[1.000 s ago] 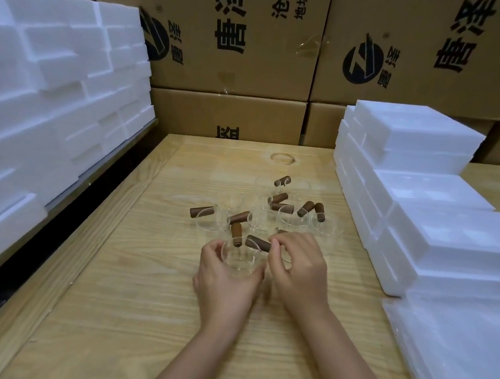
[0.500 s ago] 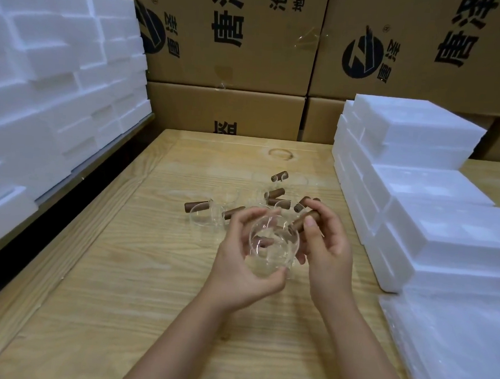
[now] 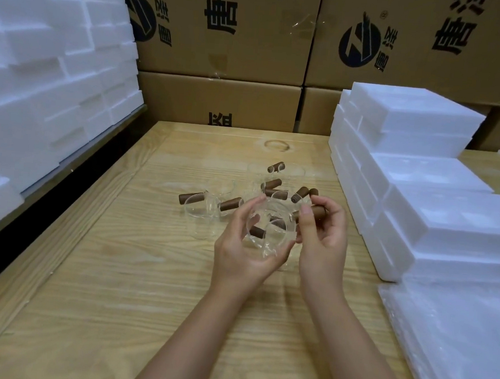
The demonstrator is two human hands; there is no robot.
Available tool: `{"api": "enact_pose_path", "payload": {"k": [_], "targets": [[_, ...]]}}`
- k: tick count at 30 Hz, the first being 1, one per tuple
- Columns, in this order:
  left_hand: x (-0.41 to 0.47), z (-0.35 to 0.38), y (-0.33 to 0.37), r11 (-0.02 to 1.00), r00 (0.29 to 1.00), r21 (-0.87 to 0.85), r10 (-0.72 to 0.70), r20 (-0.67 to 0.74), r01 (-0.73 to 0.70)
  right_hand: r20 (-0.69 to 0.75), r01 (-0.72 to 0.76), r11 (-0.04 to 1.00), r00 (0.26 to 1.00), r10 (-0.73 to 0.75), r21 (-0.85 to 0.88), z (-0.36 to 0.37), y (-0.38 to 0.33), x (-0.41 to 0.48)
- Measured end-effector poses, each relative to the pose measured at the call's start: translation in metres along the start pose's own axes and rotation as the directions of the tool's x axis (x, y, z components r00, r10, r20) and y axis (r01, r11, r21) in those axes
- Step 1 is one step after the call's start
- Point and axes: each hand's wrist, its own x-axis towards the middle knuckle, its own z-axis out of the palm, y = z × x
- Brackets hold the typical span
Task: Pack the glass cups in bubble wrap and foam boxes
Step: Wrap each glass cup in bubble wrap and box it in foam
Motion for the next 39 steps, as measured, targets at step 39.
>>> {"api": "enact_pose_path", "payload": {"k": [39], "targets": [[0.011, -0.018, 0.003, 0.998, 0.998, -0.043, 0.055, 0.024, -0.054, 0.378, -0.103, 0.970, 0.908, 0.182, -0.218, -0.016, -0.024, 0.008]]}}
